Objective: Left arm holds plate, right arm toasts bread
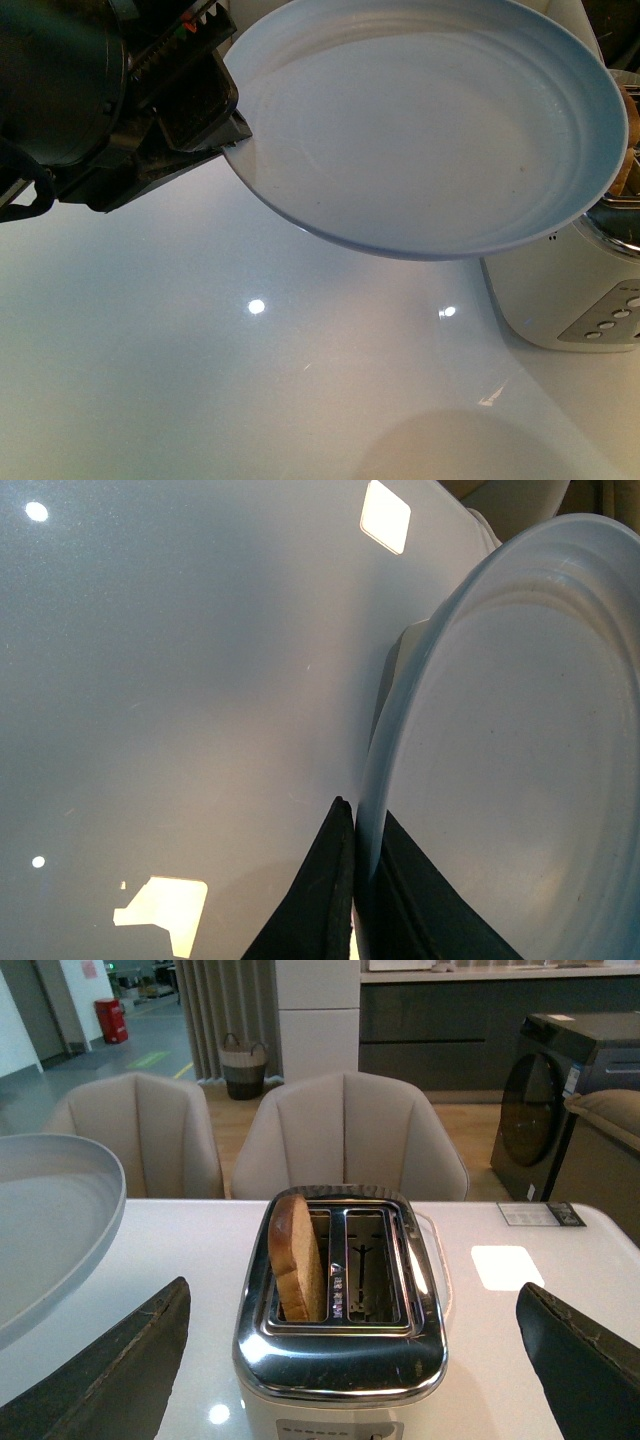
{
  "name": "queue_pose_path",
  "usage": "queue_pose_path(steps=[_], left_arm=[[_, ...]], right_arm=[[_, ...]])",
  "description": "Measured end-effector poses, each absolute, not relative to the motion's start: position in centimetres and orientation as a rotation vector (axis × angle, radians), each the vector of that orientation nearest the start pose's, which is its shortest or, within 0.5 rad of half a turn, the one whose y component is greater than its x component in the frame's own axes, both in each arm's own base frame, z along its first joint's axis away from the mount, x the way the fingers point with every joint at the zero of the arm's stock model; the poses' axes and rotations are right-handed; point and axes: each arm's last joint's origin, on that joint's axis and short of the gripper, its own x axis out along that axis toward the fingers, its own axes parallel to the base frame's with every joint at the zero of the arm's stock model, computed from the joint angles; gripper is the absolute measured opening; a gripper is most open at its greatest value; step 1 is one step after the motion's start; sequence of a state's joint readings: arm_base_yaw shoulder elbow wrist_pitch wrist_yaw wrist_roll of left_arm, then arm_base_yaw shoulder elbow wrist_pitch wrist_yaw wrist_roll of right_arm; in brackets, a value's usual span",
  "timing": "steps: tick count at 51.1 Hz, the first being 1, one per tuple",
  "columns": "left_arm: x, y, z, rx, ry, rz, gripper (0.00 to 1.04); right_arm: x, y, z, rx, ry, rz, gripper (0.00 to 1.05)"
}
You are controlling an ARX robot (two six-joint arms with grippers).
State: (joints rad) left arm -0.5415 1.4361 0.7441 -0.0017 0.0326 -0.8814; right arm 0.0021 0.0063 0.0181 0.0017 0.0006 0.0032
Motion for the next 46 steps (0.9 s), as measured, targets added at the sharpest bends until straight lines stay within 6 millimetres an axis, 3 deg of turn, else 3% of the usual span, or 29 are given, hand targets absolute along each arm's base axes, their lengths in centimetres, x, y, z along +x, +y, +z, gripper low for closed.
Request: queue_pose_path(steps=[10, 14, 17, 25, 34, 42, 46], left_arm=[[24.5, -14.8, 19.3, -0.648, 0.862, -0.208, 0.03], [24.6, -14.7, 19.1, -0.767, 0.626, -0.132, 0.03], [24.9, -14.6, 19.7, -0.836, 0.547, -0.135, 0.03], [25.2, -13.6, 19.9, -0.87, 0.553, -0.147, 0.03], [26.5, -9.0, 18.2, -0.809, 0.62, -0.084, 0.03], [27.7, -3.0, 14.8, -0.739, 0.679, 0.046, 0.03], [28.1, -0.9, 12.8, -0.708, 0.706, 0.089, 0.03]], right_arm=[[9.7, 0.0, 16.9, 0.003, -0.014, 0.002, 0.96], [9.7, 0.0, 16.9, 0.003, -0.014, 0.002, 0.96], [9.7, 0.0, 16.9, 0.003, -0.014, 0.002, 0.96], [9.7, 0.0, 16.9, 0.003, -0.014, 0.002, 0.96], [9.7, 0.0, 16.9, 0.003, -0.014, 0.002, 0.96], [9.7, 0.0, 16.9, 0.003, -0.014, 0.002, 0.96], [9.7, 0.0, 16.9, 0.003, -0.014, 0.002, 0.96]])
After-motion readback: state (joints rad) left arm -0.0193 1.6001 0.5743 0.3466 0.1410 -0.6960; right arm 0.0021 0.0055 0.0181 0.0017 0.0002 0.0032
